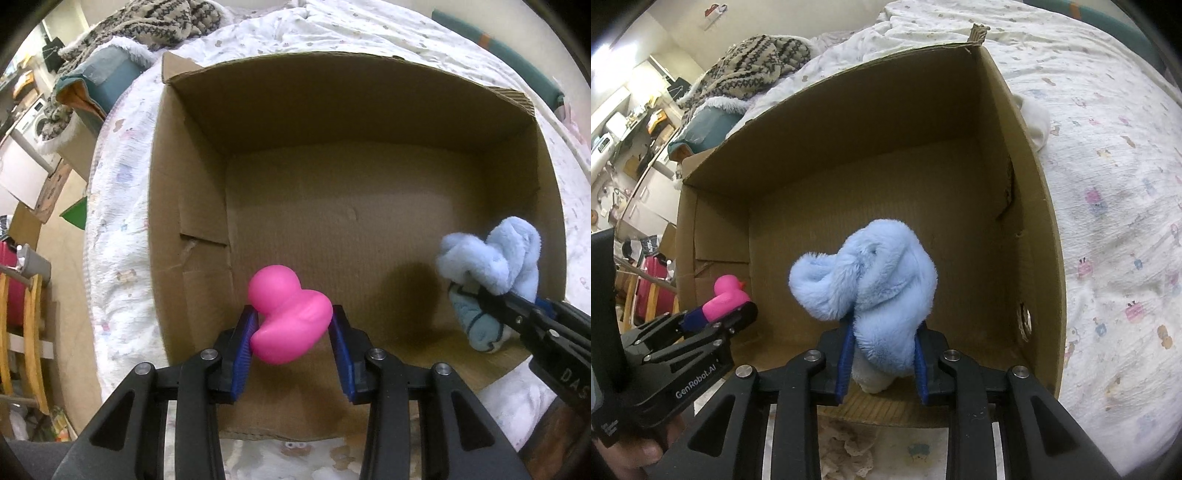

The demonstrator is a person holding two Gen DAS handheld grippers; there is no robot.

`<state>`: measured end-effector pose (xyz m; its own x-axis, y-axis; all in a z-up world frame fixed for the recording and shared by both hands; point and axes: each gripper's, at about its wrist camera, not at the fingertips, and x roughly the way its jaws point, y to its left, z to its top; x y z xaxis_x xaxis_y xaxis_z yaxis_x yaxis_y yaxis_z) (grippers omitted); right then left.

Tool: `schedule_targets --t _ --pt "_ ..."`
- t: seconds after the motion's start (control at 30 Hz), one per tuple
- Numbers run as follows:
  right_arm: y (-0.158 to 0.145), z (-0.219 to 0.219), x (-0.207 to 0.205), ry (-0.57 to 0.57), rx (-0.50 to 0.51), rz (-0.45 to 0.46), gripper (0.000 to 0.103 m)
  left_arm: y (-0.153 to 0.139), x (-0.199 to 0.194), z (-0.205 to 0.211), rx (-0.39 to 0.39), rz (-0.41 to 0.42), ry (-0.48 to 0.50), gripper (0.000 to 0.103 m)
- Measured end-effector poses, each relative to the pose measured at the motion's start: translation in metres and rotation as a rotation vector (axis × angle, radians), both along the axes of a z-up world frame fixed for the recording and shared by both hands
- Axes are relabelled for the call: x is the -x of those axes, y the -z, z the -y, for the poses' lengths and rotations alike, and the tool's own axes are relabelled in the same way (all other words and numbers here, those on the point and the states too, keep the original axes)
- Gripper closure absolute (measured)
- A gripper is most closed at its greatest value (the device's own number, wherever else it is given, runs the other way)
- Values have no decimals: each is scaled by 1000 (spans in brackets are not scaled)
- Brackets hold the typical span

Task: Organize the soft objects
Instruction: 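Carry the pink duck and blue socks into the box and open both tools, then withdraw both tools from the box back toward the remaining items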

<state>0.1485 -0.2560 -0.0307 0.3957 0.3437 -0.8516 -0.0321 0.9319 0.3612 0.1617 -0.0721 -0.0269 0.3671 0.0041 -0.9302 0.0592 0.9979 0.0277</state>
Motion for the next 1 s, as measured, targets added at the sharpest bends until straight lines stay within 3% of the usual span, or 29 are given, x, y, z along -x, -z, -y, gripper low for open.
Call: schedule_targets --t 0.5,0.6,0.67,0.8,0.87,1.0 --pt "-3 2 1 10 -5 8 72 2 4 10 -20 2 -2 67" --pt "-5 5 0 18 -22 16 66 0 4 7 -23 5 2 67" --pt "-8 5 1 22 -26 26 55 0 5 7 -26 6 3 65" --pt "-17 14 3 59 -36 63 37 -7 9 8 -18 24 -7 49" --pt "-20 18 3 66 -57 73 34 -12 11 9 -23 39 -3 38" --pt "-23 25 4 84 -68 71 29 -19 13 7 -21 59 -14 38"
